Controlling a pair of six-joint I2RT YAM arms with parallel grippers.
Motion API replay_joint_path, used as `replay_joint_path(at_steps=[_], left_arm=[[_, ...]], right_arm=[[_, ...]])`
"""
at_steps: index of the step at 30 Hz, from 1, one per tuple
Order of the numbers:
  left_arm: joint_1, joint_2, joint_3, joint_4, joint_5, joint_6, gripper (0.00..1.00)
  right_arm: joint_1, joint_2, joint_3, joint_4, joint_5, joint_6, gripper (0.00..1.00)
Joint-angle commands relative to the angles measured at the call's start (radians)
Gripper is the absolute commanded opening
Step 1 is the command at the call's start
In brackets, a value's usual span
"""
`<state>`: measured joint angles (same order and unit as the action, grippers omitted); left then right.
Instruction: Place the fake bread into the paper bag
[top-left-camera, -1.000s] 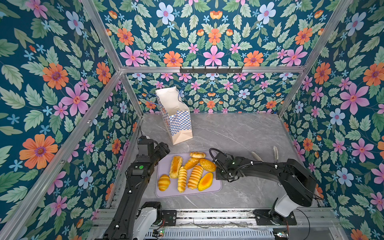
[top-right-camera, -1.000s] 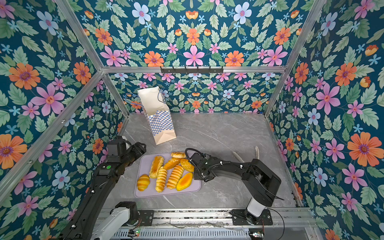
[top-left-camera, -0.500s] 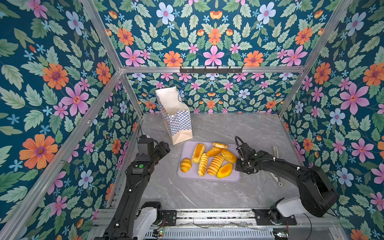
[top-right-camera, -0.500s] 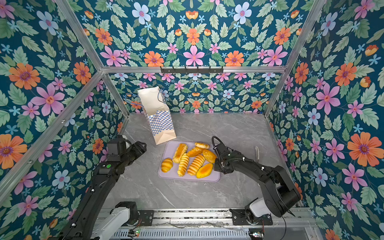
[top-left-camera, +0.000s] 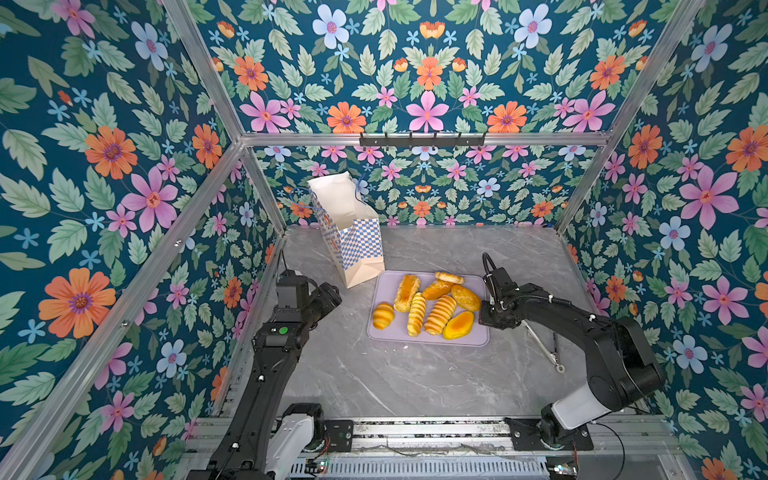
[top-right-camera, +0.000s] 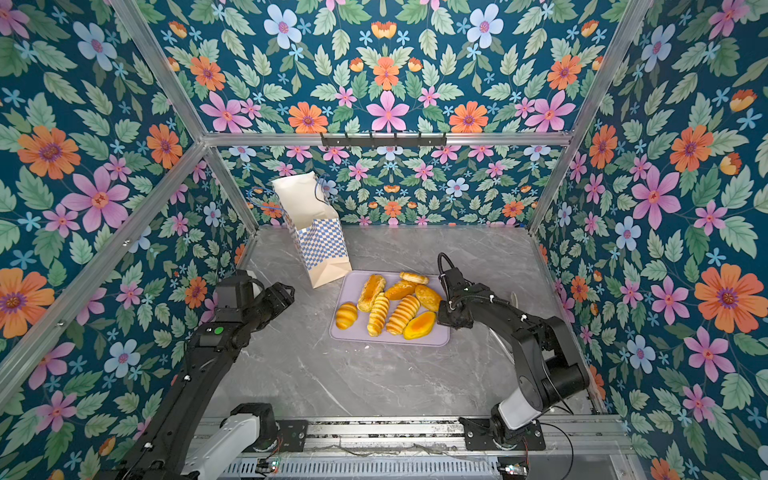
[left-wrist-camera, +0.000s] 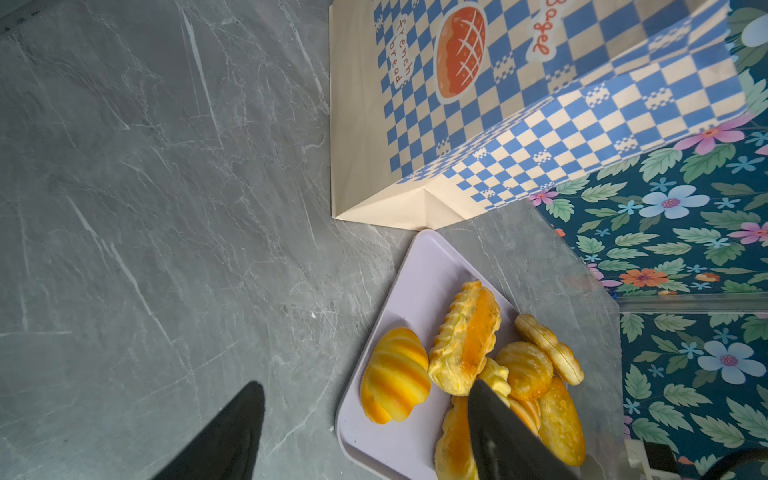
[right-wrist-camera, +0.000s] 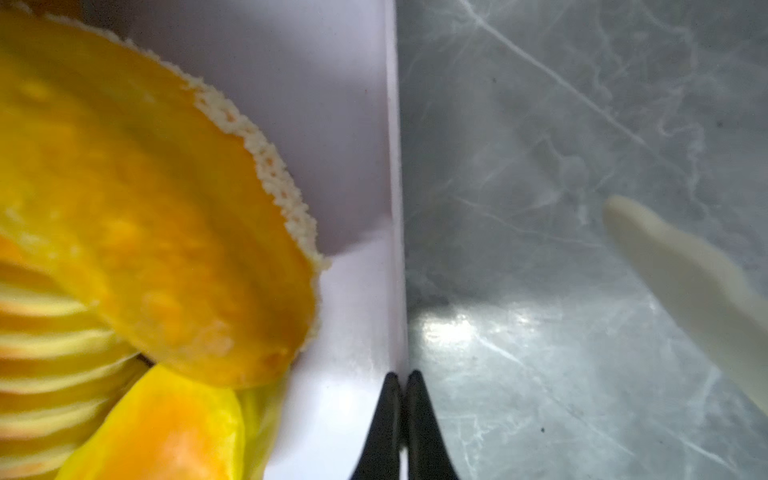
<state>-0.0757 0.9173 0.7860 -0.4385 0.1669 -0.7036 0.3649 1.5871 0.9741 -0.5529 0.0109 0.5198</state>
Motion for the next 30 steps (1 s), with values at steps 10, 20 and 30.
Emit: replay_joint_path(at_steps=[10,20,30], left_arm=[[0.001,0.019,0.076,-0.038,-0.041,0.056,0.79],[0.001,0.157,0.319,-0.133,-0.155,0.18,0.79],[-0.015,0.594,0.827,-0.306,-0.216,0.297,0.78]], right_arm=[[-0.001,-0.052,0.035,-0.046,-0.017,-0.003,0.27],[0.091,-0.264,0.051,-0.124,-0.038,0.035,0.41],[0.239,-0.37,0.14,-0.179,-0.002,0.072,0.54]])
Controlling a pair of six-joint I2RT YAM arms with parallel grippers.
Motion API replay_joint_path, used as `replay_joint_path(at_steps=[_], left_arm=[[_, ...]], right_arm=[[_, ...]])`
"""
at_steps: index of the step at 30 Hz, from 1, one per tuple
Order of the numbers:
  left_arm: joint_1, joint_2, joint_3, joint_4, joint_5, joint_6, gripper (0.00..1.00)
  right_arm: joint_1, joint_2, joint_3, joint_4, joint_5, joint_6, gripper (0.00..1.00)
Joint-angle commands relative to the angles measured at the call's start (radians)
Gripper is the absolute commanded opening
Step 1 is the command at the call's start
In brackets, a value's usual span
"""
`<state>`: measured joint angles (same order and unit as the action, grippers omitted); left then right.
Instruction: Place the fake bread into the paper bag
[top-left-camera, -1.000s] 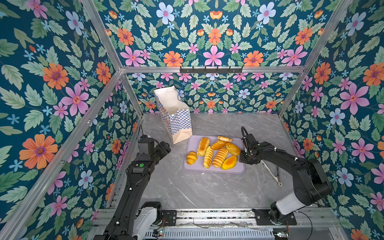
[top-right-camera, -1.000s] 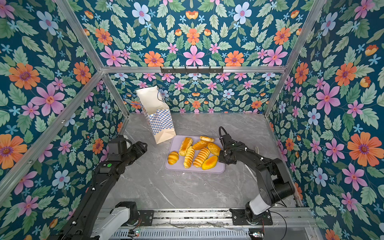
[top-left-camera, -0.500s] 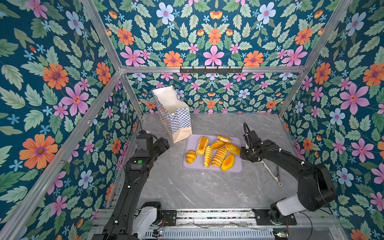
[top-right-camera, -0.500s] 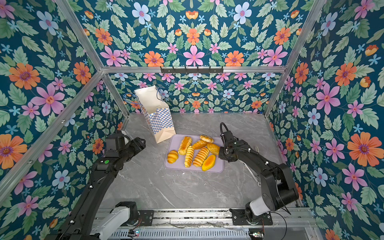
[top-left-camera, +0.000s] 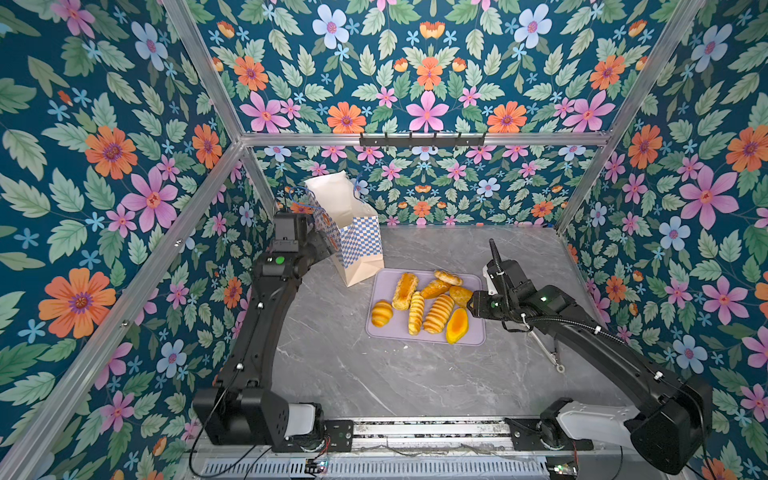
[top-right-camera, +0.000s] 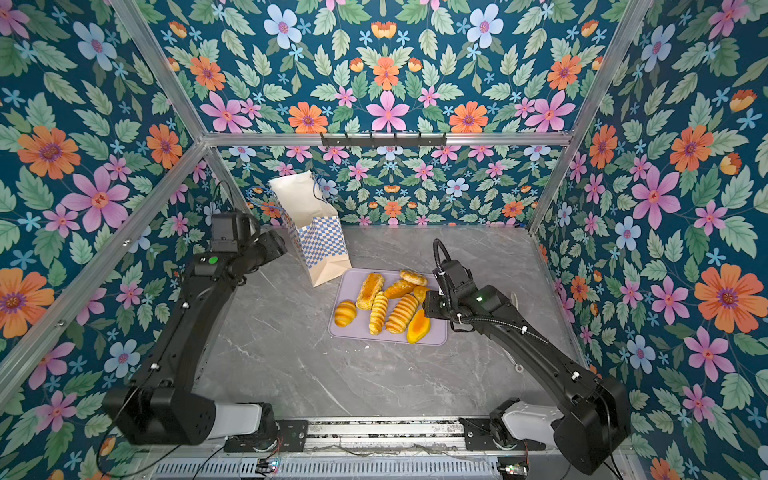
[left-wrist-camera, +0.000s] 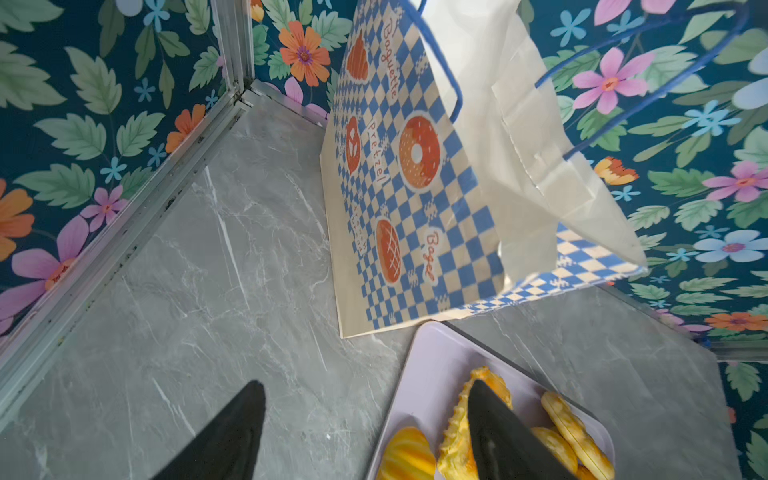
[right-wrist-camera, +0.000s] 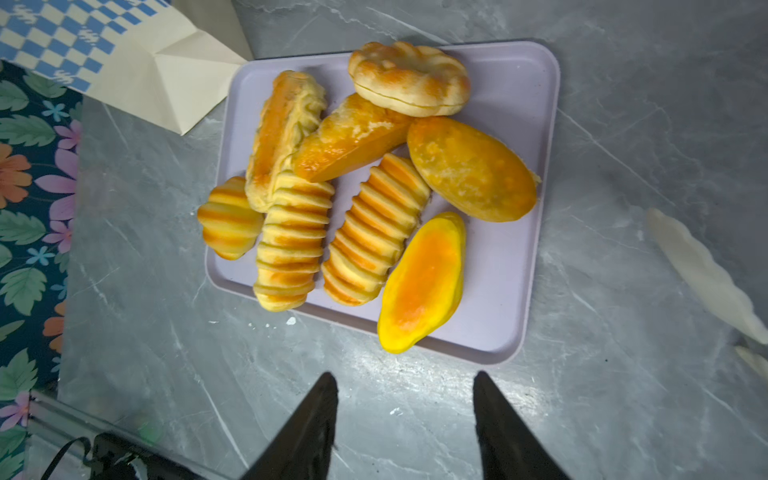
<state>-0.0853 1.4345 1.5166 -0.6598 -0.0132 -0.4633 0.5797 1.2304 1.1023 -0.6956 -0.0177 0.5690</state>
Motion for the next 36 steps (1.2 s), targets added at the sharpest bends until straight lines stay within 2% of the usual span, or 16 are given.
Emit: replay_joint_path(at_steps=[1,10,16,17,20,24,27,36], left_arm=[[-0.008,0.125,0.153,-0.105,-0.044,0.061,0.78],[-0.011,0.374,0.47,-0.143,-0.026,0.04,0.79],[-0.014,0.502,0.558,-0.174,-0.024,0.037,0.75],[-0.016,0.511,0.56,-0.176,-0.027,0.038,0.72],[-0.016,0.513,0.56,-0.181,-0.06,0.043,0.55],[-0.012,0.463,0.553,-0.181,-0.115,0.072,0.22],[0.006,0.432,0.546,-0.223,-0.116,0.09,0.01],[0.054,0.276,0.37,-0.237,-0.098,0.137,0.0]], right_arm=[[0.035,-0.022,0.008,-0.038,0.028,0.031,0.54],[0.06,-0.104,-0.092,-0.013,0.031,0.084,0.55],[0.06,-0.143,-0.124,-0.009,0.039,0.095,0.55],[0.06,-0.147,-0.129,-0.008,0.039,0.098,0.55],[0.059,-0.162,-0.147,0.004,0.035,0.107,0.55],[0.06,-0.163,-0.162,0.02,0.024,0.114,0.55],[0.059,-0.149,-0.162,0.038,0.012,0.114,0.55],[0.092,-0.053,-0.145,0.088,-0.034,0.114,0.51]])
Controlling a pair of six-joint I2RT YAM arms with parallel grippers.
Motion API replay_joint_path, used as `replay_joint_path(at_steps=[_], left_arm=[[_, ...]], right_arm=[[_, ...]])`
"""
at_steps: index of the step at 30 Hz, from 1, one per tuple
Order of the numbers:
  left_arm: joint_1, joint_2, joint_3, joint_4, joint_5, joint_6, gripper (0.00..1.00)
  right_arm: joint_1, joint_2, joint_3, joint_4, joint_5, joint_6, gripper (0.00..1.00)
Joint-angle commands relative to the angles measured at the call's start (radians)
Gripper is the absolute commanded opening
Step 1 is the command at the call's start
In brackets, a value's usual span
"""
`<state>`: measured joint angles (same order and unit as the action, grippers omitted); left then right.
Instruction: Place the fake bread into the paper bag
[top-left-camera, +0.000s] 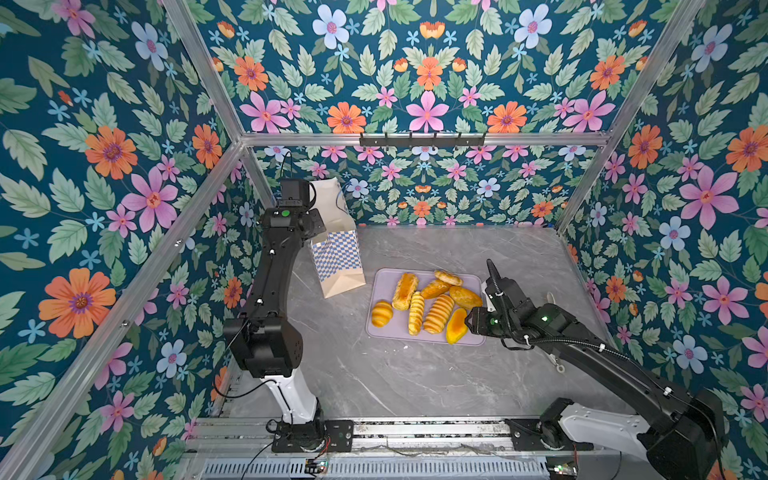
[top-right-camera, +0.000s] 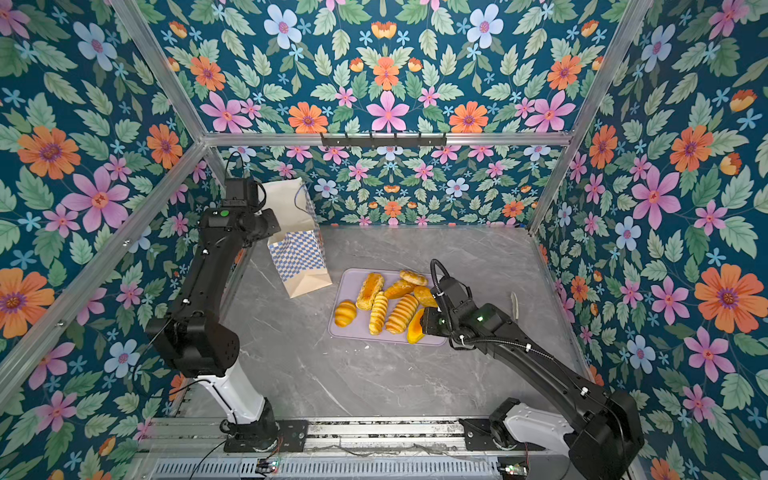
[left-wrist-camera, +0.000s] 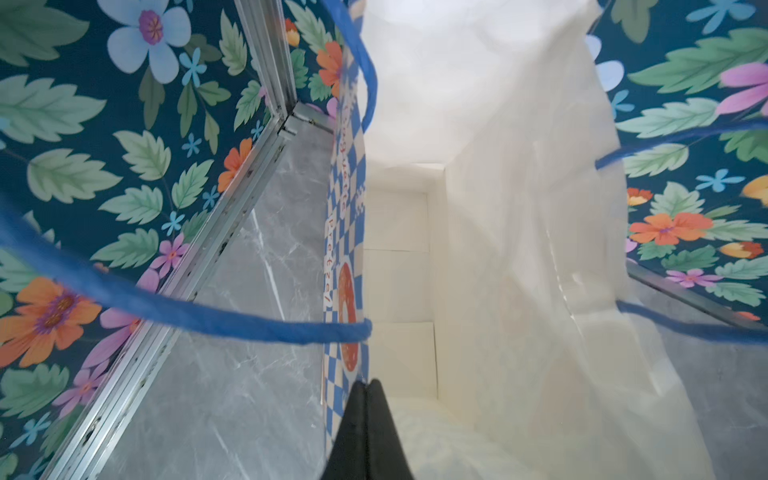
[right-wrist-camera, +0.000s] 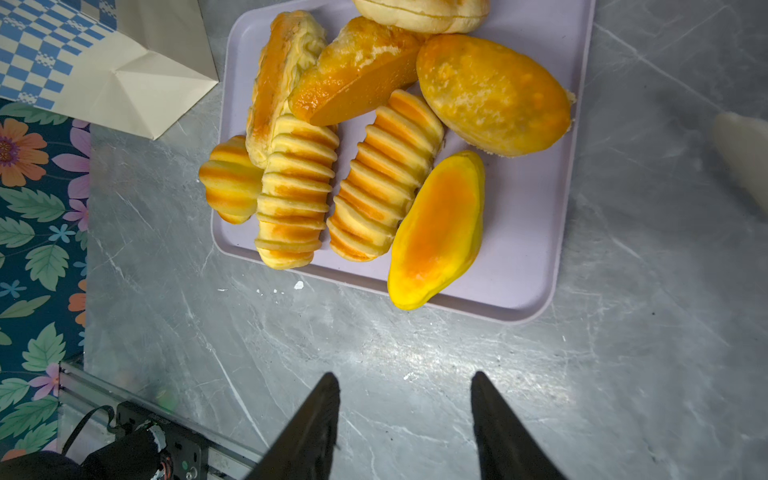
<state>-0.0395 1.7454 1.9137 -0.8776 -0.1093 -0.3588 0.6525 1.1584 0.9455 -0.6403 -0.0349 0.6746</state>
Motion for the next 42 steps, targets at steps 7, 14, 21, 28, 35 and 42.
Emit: replay_joint_path(at_steps=[7,14,21,28,35,42], left_arm=[[0.019,-0.167,-0.146,-0.089,0.008,0.08,0.0],[0.036,-0.295,-0.225,-0.181,-0.018,0.106,0.0],[0.142,-0.453,-0.339,-0.223,-0.056,0.109,0.09],[0.162,-0.524,-0.273,-0.241,-0.05,0.09,0.69],[0.054,-0.497,-0.068,-0.313,-0.105,0.072,0.67],[-0.289,-0.398,0.169,-0.385,-0.274,-0.021,0.62]], right_arm=[[0.101,0.103,0.054,0.051,0.01,0.019,0.48],[0.108,0.134,0.083,0.06,0.005,0.016,0.48],[0.108,0.148,0.114,0.057,-0.013,0.006,0.47],[0.108,0.142,0.112,0.044,-0.007,0.0,0.47],[0.108,0.122,0.056,0.034,0.022,0.021,0.48],[0.101,0.072,0.021,-0.013,0.084,0.049,0.49]])
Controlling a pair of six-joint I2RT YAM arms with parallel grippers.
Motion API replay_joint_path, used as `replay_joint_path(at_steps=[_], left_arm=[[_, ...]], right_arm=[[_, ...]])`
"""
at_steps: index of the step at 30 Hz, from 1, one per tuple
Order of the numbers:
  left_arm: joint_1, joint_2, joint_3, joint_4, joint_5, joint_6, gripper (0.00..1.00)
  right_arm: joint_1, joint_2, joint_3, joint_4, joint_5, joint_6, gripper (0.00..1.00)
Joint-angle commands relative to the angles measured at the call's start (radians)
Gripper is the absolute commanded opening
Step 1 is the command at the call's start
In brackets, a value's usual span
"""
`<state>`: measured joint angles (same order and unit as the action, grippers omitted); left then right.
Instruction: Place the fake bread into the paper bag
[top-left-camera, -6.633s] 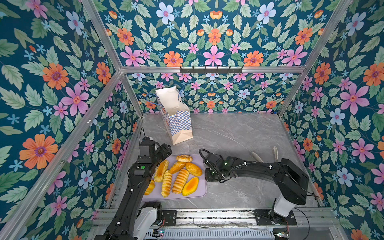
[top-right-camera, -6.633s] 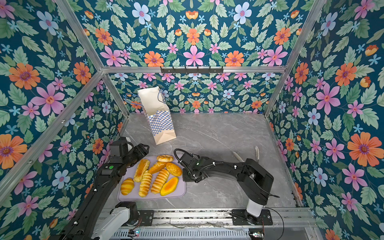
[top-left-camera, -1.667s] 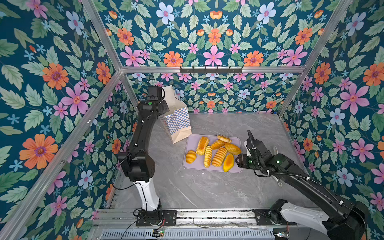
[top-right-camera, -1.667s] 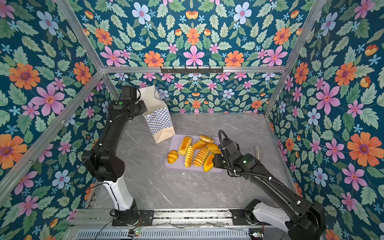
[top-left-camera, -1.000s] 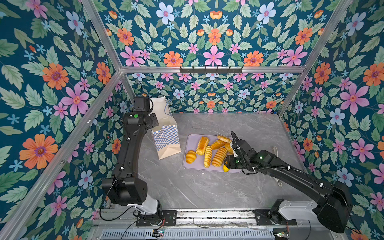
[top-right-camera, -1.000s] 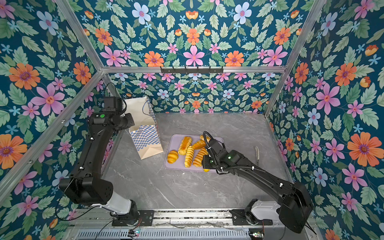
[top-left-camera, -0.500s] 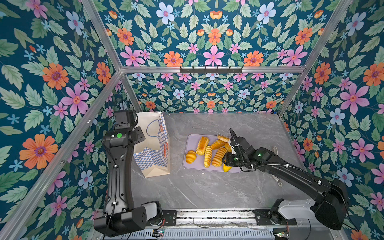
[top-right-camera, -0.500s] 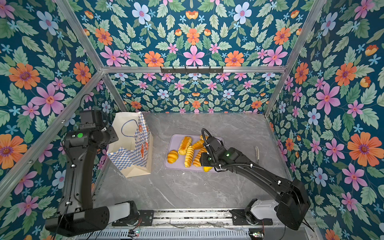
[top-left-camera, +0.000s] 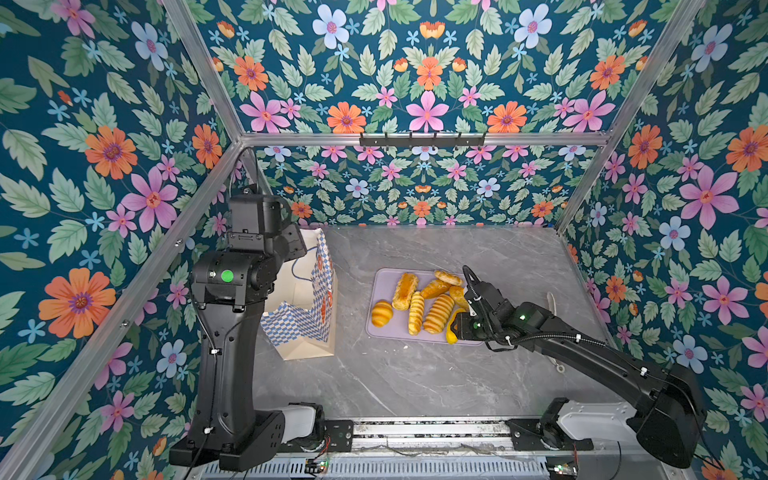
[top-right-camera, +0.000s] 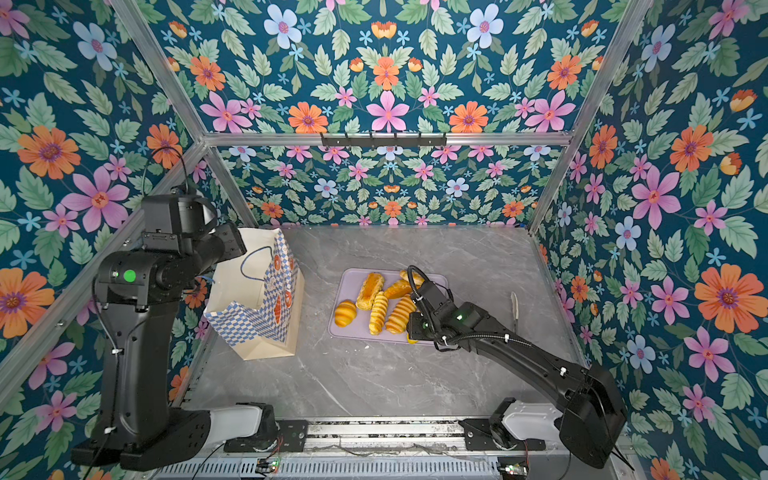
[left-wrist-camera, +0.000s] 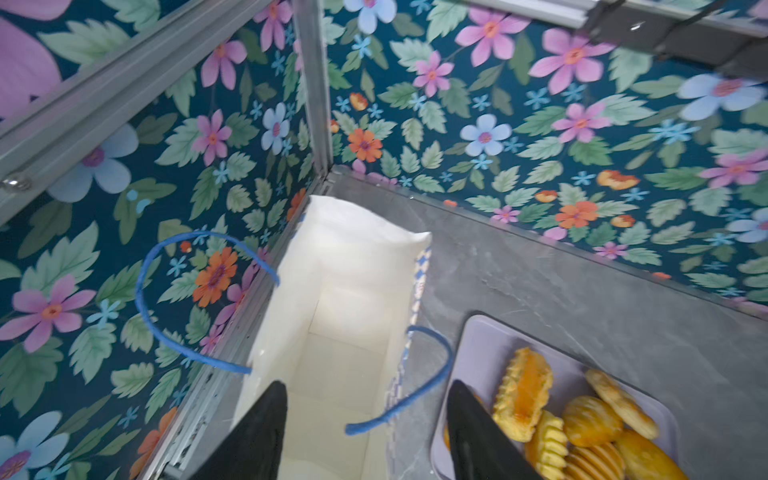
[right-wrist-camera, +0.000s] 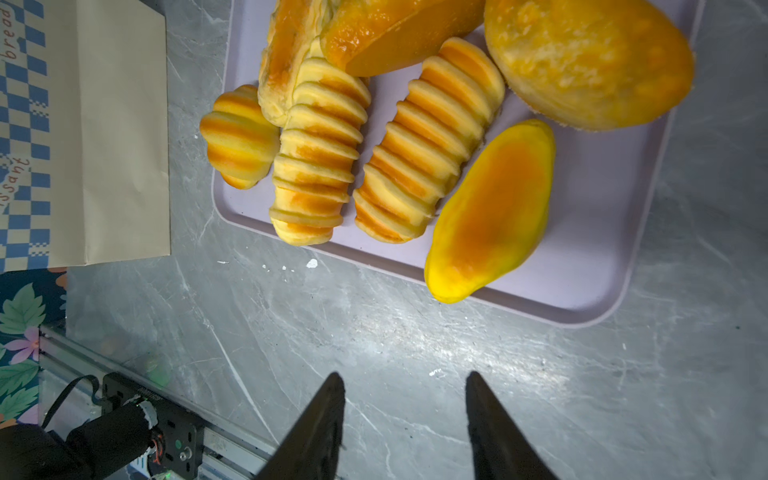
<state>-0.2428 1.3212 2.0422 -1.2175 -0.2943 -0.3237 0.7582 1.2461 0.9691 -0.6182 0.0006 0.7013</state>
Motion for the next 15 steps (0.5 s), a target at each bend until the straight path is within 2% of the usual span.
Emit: replay_joint_path(at_steps=[1,4,7,10,12,15], left_arm=[[-0.147,0.046,0.053,-0.048,-0.116,-0.067,0.61],[-0.328,0.123,0.064,-0.045,-0.188,-0.11,0.6],[-0.426,0.196,0.007,0.016,-0.16,-0.136,0.59],[-0.443,0.217,-0.154,0.182,-0.026,-0.149,0.57],[-0.44,0.223,-0.266,0.276,0.019,-0.158,0.57],[-0.386,0.247,-0.414,0.398,0.119,-0.164,0.56]], right_arm=[[-0.012,-0.022,-0.001,-0.047,0.055,0.023,0.49],[-0.065,-0.047,-0.011,-0.077,0.044,0.026,0.48],[-0.137,-0.091,-0.042,-0.084,0.013,0.026,0.45],[-0.2,-0.119,-0.069,-0.101,0.0,0.023,0.42],[-0.24,-0.13,-0.093,-0.109,-0.013,0.02,0.4],[-0.291,-0.147,-0.141,-0.089,-0.05,0.018,0.37]])
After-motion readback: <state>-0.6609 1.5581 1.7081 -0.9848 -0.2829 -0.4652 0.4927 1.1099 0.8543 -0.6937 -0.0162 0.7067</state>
